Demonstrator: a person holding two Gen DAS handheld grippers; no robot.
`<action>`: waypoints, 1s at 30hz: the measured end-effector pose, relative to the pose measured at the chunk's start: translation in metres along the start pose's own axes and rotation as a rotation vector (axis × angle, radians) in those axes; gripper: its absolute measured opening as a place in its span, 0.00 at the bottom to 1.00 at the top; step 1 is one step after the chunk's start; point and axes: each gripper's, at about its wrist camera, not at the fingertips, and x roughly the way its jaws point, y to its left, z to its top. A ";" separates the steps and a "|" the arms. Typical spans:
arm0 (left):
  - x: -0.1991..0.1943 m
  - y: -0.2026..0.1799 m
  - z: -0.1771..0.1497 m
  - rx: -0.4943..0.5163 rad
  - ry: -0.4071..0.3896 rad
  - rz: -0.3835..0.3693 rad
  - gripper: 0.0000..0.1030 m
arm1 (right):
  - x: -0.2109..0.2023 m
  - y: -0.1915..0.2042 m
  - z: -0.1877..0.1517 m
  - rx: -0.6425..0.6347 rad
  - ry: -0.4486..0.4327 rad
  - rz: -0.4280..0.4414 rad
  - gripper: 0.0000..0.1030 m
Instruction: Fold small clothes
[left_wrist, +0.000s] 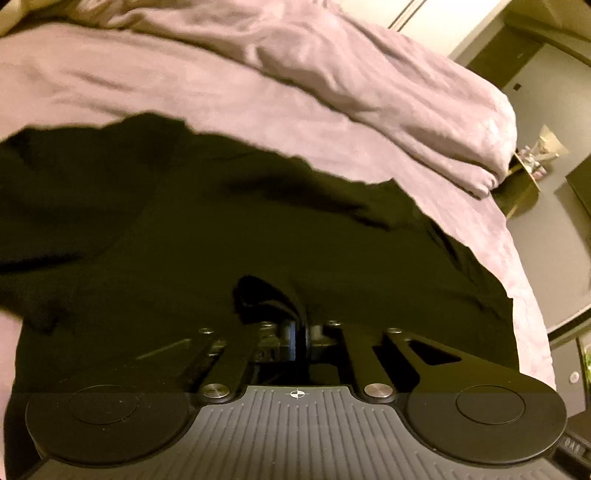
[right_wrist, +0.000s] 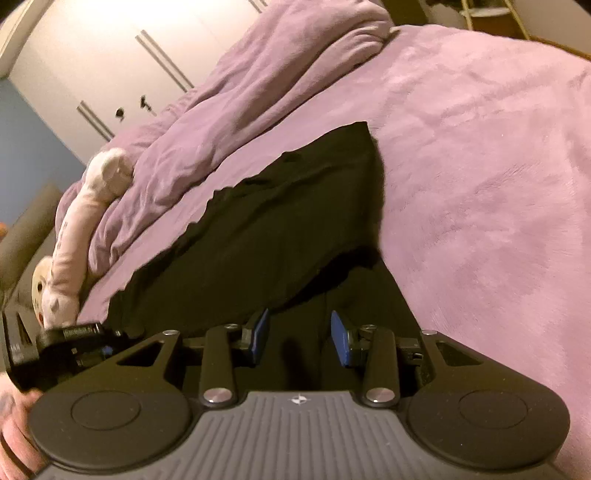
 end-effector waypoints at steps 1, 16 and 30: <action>-0.003 -0.001 0.001 0.020 -0.026 0.001 0.05 | 0.003 -0.001 0.002 0.017 -0.006 -0.002 0.35; -0.047 0.031 0.031 0.099 -0.168 0.173 0.05 | 0.045 0.005 0.025 0.086 -0.083 -0.051 0.35; -0.028 0.033 0.026 0.115 -0.138 0.172 0.06 | 0.026 -0.019 0.034 0.034 -0.200 -0.184 0.01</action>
